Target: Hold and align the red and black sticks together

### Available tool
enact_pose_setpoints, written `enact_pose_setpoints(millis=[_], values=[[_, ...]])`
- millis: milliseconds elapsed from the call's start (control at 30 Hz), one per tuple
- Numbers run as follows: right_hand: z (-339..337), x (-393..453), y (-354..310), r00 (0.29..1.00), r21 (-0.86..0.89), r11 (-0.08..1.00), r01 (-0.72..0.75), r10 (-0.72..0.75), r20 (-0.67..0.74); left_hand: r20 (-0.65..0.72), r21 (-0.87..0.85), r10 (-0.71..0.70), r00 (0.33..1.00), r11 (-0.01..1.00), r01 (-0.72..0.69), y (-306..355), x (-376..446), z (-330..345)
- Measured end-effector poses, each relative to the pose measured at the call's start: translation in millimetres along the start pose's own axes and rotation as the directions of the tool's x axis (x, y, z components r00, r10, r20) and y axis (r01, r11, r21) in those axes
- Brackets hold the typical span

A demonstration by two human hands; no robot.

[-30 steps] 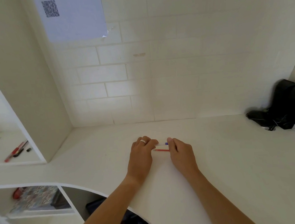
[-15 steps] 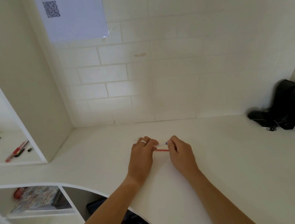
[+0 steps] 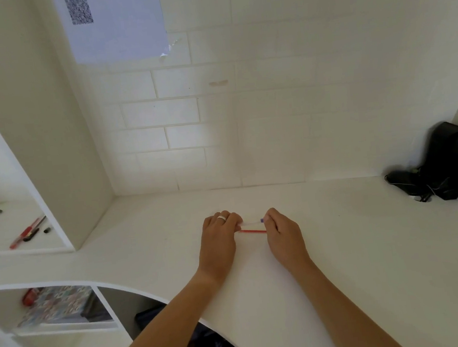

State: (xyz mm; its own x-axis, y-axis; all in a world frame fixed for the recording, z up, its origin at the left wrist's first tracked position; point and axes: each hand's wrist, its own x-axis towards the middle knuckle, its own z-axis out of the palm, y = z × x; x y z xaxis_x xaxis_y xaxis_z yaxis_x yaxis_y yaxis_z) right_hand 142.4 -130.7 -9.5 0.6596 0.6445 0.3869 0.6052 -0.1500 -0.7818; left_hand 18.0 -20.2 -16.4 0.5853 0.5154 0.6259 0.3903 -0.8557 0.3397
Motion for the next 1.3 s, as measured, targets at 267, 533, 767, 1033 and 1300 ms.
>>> enact_pose_setpoints(millis=[267,533,767,1033,1300], values=[[0,1,0,0.992,0.092,0.99,-0.106,0.099,0.081,-0.022,-0.018,0.006,1.0,1.0,-0.006,0,0,2],[4,-1,-2,0.997,0.021,0.997,-0.074,0.074,-0.007,0.008,0.083,0.034,0.999,0.996,-0.035,1,-1,8],[2,0,-2,0.999,-0.073,0.997,-0.019,0.015,-0.052,0.016,0.123,0.079,0.997,0.989,-0.081,-1,0,6],[6,-4,-2,0.999,-0.221,0.975,-0.031,0.034,0.009,-0.023,0.113,0.08,0.996,0.991,-0.077,-2,-4,5],[12,-7,5,0.963,-0.314,0.912,0.265,-0.265,0.044,-0.079,0.041,0.003,0.997,0.999,0.0,2,-1,3]])
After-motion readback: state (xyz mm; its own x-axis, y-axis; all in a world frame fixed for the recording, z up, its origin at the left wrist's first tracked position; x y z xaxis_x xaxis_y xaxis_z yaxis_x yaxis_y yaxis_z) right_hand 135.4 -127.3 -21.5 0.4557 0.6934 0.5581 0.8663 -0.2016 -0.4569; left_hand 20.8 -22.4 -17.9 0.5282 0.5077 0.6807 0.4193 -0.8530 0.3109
